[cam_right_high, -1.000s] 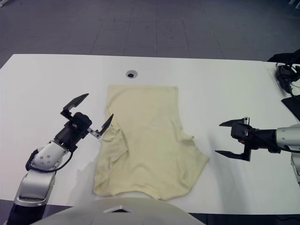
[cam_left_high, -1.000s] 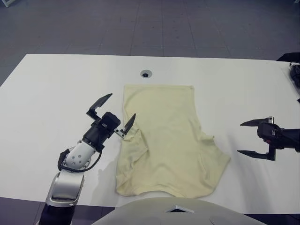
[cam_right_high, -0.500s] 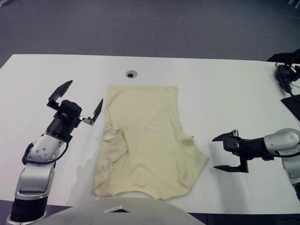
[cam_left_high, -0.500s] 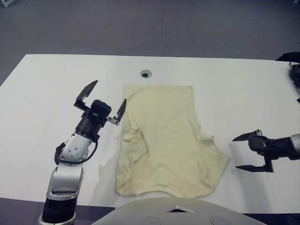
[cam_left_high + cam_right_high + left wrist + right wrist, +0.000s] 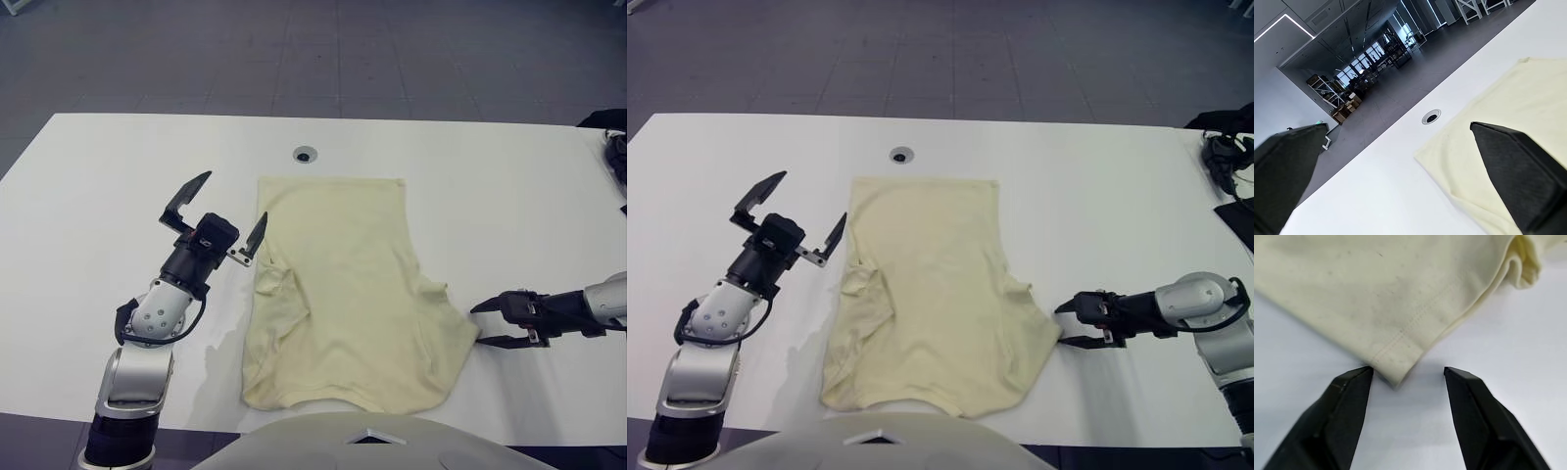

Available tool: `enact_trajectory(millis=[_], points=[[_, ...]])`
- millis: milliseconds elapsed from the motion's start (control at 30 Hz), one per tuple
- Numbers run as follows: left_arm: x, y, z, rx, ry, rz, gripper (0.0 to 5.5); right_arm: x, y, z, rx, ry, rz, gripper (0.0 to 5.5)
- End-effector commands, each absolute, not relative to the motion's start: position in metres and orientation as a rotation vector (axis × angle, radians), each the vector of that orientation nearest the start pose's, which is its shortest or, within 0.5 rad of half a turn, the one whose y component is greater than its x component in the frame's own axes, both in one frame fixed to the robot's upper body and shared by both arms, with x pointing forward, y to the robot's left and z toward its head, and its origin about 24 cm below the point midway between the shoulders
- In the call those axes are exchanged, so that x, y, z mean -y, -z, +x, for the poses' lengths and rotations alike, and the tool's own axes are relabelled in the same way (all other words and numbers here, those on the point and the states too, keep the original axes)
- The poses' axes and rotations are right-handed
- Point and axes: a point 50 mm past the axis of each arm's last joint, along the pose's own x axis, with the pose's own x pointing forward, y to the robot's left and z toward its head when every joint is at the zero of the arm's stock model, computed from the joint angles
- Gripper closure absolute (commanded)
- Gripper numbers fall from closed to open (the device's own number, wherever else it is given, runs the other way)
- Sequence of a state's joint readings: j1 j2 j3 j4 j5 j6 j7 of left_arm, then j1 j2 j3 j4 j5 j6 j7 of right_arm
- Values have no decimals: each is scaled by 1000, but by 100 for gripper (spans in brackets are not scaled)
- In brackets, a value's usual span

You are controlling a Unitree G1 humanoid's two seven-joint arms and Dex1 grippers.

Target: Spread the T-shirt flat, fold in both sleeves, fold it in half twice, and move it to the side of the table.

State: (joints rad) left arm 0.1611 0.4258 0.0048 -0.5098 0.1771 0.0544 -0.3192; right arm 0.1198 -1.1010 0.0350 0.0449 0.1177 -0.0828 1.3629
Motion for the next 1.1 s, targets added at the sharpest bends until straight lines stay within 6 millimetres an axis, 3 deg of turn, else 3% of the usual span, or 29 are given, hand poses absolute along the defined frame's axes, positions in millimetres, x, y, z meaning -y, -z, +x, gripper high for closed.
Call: enact_trajectory(millis=[33,433,833,1100], points=[[-183,-120,211,189,365,666,10,297,-80,186,-772,-1316,-760,349],[-172,-118,206,205,464,670,10,296,-81,184,-752,-1325,-764,542],[-173,-116,208,199,467,670,10,289,-92,190,-671,-1319,-775,547],[-169,-108,210,159,516,656,10,259,-119,196,-479,-1387,-811,547]])
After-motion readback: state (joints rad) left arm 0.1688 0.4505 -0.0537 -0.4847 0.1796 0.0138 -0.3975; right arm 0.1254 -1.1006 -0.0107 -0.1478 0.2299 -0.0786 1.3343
